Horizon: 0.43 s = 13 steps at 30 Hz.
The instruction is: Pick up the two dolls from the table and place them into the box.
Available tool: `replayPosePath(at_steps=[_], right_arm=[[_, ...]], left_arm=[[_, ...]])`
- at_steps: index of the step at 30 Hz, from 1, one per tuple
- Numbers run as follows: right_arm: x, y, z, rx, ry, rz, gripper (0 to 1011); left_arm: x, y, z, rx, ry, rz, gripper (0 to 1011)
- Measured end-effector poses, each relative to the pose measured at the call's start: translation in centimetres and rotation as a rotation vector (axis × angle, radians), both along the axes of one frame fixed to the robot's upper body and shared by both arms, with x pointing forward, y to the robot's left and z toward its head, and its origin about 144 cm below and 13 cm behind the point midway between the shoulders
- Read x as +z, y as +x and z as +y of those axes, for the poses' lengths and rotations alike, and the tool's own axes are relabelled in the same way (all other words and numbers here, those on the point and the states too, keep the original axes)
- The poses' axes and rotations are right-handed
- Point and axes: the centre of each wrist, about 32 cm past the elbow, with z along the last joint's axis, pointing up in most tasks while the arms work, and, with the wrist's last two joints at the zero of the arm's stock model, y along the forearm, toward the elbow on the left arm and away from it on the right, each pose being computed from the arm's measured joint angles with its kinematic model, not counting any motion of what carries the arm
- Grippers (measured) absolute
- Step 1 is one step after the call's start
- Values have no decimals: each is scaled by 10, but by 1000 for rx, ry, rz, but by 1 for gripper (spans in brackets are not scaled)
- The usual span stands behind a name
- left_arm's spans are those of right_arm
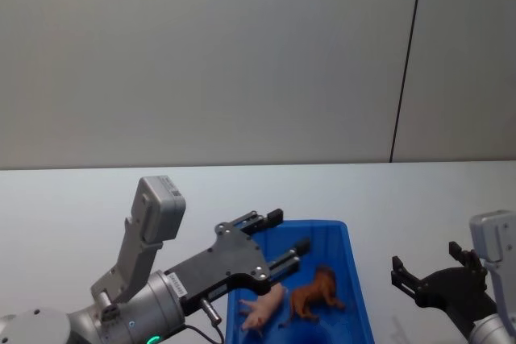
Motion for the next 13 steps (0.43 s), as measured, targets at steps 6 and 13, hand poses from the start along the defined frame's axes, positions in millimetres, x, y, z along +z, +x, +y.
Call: replayPosePath(at_steps=[6,13], right_arm=[[0,0,0,0,0,0,1001],[0,0,0,0,0,0,1001]], left_arm=[[1,3,-4,-41,-16,-6,758],[2,6,-8,-77,-30,-12,970]])
